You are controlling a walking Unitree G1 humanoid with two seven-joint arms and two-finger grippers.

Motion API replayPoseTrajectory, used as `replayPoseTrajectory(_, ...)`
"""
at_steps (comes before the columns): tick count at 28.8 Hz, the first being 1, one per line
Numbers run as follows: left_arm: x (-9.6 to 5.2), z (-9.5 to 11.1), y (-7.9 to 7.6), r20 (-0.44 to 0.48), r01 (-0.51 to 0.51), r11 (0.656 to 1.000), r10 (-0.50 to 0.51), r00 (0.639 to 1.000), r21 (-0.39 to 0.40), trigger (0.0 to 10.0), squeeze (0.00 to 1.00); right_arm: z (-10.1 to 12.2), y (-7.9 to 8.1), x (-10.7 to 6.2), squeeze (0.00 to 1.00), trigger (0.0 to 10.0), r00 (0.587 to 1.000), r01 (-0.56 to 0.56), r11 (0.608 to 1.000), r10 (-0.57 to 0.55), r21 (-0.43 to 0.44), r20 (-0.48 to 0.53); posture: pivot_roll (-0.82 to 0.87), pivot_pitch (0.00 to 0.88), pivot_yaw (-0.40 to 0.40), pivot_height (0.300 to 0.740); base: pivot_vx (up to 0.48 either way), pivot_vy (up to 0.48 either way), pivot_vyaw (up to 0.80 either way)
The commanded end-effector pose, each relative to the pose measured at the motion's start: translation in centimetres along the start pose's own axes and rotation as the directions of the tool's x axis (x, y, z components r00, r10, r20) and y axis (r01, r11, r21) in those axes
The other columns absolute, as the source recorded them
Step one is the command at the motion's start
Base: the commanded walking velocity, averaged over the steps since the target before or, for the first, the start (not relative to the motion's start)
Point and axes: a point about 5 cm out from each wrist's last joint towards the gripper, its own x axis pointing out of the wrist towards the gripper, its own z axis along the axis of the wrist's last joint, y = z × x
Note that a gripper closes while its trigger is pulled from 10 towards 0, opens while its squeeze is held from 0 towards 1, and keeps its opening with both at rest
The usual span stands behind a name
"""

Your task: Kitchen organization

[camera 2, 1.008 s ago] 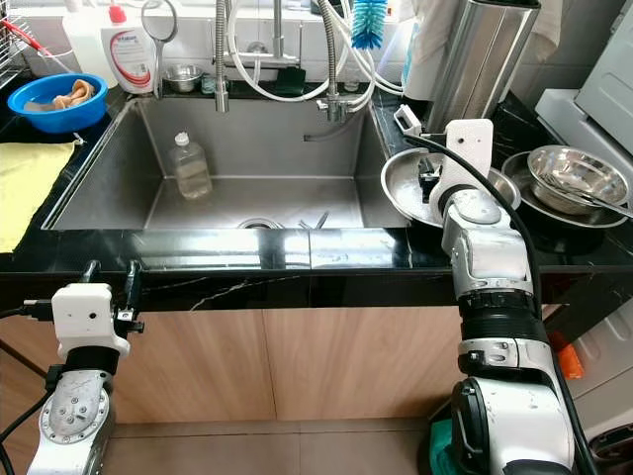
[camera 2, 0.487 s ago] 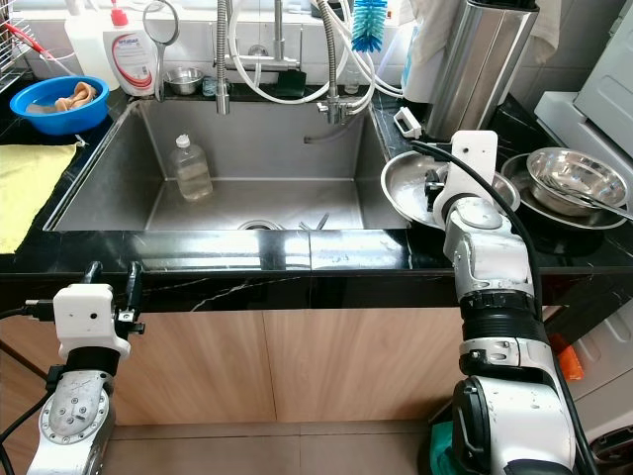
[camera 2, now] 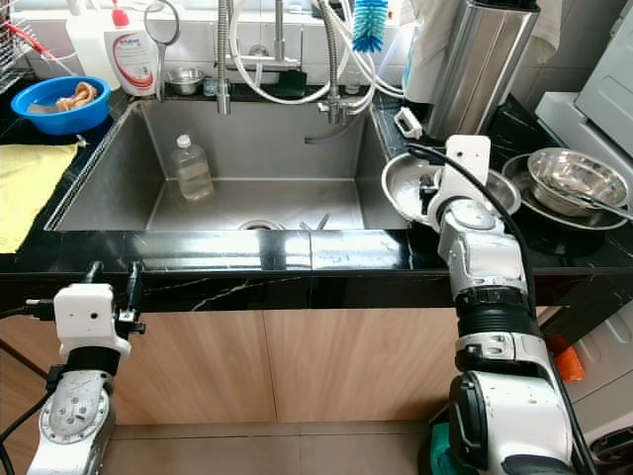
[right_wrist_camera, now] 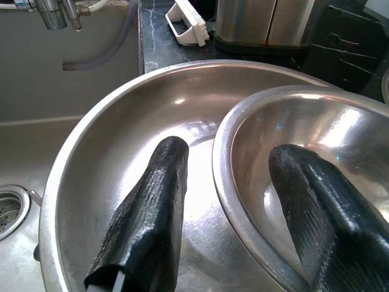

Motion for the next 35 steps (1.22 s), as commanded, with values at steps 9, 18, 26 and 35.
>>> replayPoseTrajectory(9, -0.6, -1.5, -0.6, -0.094, 0.053, 0.999, -0.054, 0.994, -0.01, 10.0, 0.0, 0.6, 1.2, 0.1, 0.0, 0.0, 0.999, -0.036, 0.999, 0.036, 0.026, 0.009, -0.04, 0.001, -0.052, 0.74, 0.0, 0.0, 0.0)
replayPoseTrajectory(18, -0.6, -1.5, -0.6, -0.098, 0.062, 0.998, -0.063, 0.993, -0.014, 10.0, 0.0, 0.4, 1.2, 0.2, 0.0, 10.0, 0.999, -0.033, 0.999, 0.033, 0.029, 0.0, -0.04, 0.012, -0.048, 0.74, 0.0, 0.0, 0.0)
replayPoseTrajectory(26, -0.6, -1.5, -0.7, -0.103, 0.074, 0.997, -0.075, 0.992, -0.015, 10.0, 0.0, 0.9, 0.9, 0.3, 0.0, 10.0, 0.999, -0.025, 0.999, 0.024, 0.039, 0.021, -0.05, 0.025, -0.046, 0.74, 0.0, 0.0, 0.0)
replayPoseTrajectory(35, -0.6, -1.7, -0.7, -0.109, 0.083, 0.996, -0.084, 0.99, -0.016, 10.0, 0.0, 1.1, 0.8, 0.3, 1.0, 10.0, 0.999, -0.021, 0.999, 0.02, 0.043, 0.026, -0.05, 0.033, -0.046, 0.74, 0.0, 0.0, 0.0)
